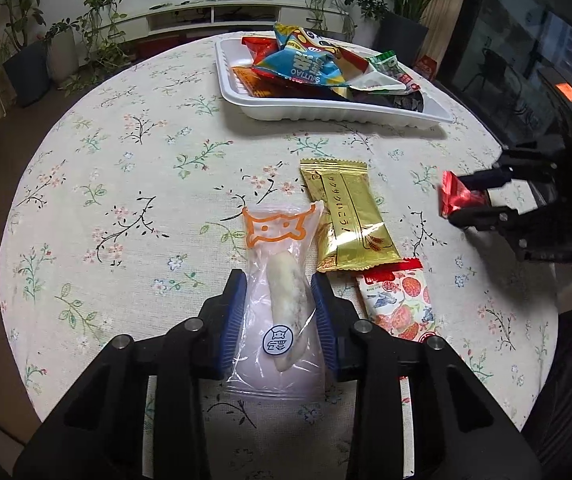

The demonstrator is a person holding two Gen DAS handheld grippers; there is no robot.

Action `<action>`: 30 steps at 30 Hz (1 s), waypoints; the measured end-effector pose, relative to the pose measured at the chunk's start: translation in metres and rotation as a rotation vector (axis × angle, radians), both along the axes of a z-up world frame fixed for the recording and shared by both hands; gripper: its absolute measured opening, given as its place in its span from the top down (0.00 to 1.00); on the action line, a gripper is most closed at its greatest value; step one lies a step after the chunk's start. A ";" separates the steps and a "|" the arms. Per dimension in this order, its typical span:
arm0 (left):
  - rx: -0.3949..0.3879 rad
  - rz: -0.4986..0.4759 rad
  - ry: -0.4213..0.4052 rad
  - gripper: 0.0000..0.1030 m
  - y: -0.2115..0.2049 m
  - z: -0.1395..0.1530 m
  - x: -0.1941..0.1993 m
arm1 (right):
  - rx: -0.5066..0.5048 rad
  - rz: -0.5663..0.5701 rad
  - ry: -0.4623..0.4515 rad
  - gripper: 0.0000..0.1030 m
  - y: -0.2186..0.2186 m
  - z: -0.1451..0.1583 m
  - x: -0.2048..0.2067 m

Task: Organize snacks
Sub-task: 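Grasp the clear orange-print packet with the left gripper while the right gripper grasps the red wrapper, then lift the clear packet and red wrapper toward the tray with both grippers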

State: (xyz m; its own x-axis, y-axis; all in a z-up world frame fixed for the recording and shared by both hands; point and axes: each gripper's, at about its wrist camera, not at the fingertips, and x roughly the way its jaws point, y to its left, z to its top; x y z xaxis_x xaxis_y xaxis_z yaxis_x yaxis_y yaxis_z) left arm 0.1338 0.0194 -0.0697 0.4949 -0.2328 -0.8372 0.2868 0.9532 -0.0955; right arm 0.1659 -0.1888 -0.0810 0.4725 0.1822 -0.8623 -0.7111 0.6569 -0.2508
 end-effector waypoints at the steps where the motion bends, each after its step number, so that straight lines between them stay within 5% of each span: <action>1: 0.005 0.000 -0.002 0.70 0.000 0.000 0.000 | -0.012 -0.008 -0.007 0.66 0.004 -0.001 -0.005; 7: 0.002 0.006 -0.004 0.75 0.000 0.001 -0.003 | -0.022 -0.071 -0.052 0.69 0.017 0.002 -0.025; 18: -0.057 0.005 -0.091 0.78 -0.005 0.024 -0.028 | 0.381 -0.317 -0.340 0.69 -0.015 0.076 -0.091; 30: -0.127 0.026 -0.214 0.78 0.003 0.076 0.007 | 0.522 -0.312 -0.537 0.69 -0.033 0.139 -0.079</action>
